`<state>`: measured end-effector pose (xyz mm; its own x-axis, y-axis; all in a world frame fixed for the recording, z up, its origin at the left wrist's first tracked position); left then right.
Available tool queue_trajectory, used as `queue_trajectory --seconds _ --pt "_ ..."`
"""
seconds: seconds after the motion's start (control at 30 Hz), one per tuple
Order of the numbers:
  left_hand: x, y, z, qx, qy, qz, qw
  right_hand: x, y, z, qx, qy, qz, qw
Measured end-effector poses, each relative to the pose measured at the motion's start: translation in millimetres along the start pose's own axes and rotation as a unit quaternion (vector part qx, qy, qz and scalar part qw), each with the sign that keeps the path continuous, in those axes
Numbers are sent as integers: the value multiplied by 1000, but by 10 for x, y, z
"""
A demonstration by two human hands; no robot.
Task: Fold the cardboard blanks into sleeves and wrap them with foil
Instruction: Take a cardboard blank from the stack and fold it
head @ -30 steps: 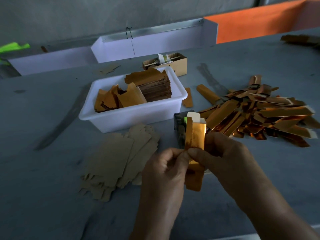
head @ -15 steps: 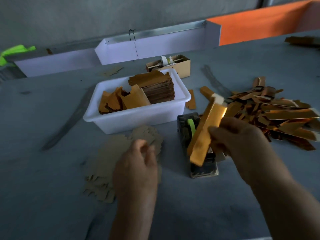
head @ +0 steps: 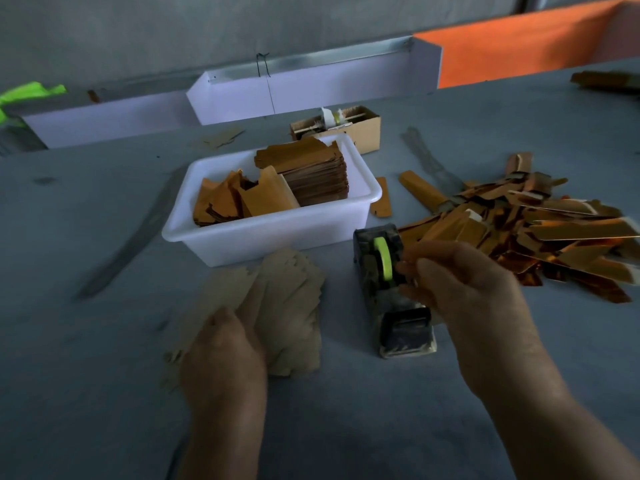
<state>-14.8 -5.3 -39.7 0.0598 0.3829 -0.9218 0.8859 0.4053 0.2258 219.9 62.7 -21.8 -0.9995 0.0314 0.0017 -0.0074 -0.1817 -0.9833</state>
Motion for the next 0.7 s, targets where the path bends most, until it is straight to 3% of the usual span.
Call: queue_trajectory --seconds 0.1,0.23,0.33,0.5,0.63,0.7 --pt "-188 74 39 29 93 -4 995 274 -5 137 22 -124 7 992" --pt "-111 49 40 10 30 57 998 610 89 310 44 -219 39 974" --pt "-77 33 96 10 22 136 990 708 197 343 67 -228 53 970" --pt "-298 482 267 131 142 127 973 761 241 355 92 -244 -19 965" --pt "-337 927 411 233 115 188 947 660 195 323 121 -210 -124 962" --pt "-323 968 442 238 94 239 937 563 190 278 124 -176 -138 967"
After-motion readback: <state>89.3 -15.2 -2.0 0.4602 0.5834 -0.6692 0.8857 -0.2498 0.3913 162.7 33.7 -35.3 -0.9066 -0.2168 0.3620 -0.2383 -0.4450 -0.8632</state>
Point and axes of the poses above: each hand's wrist, its own z-axis away from the middle knuckle, its own x-axis out of the palm, y = z × x, the point moved 6 cm from there along -z, towards the middle knuckle, and after that the axes turned 8 degrees about x, right-handed, at the moved point
